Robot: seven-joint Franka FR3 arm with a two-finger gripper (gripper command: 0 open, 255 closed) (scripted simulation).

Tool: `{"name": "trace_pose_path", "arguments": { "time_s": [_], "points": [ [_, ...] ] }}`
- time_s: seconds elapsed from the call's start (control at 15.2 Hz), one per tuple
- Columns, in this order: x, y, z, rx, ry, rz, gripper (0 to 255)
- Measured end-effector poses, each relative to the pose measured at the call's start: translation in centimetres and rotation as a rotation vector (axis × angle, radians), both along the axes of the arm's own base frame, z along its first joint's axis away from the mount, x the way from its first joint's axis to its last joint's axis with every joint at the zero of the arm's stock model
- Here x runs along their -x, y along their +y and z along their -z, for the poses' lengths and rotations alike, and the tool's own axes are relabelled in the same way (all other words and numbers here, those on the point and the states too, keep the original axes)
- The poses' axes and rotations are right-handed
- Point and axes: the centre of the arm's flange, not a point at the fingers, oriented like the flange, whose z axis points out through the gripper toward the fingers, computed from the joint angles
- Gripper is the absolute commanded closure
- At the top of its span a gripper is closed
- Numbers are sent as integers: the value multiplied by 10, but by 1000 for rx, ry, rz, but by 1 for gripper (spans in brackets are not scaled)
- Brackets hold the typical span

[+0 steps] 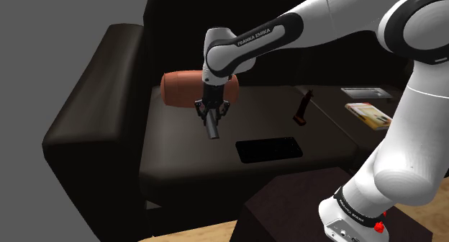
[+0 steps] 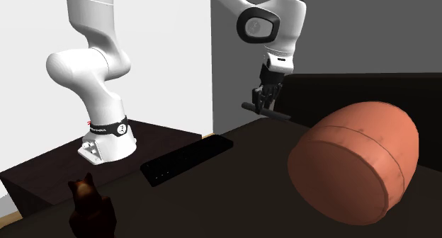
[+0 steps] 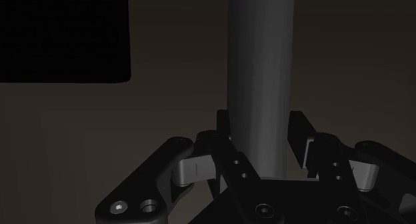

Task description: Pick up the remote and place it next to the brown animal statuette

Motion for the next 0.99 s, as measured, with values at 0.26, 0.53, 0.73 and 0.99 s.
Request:
{"name": "trace_pose_path", "arguments": {
  "time_s": [0.26, 0.53, 0.73, 0.99],
  "points": [
    [0, 0, -20, 0, 0, 0, 255],
    [0, 0, -42, 0, 0, 0, 255],
    [0, -1, -58, 0, 0, 0, 255],
    [0, -1, -79, 0, 0, 0, 255]
  ]
}}
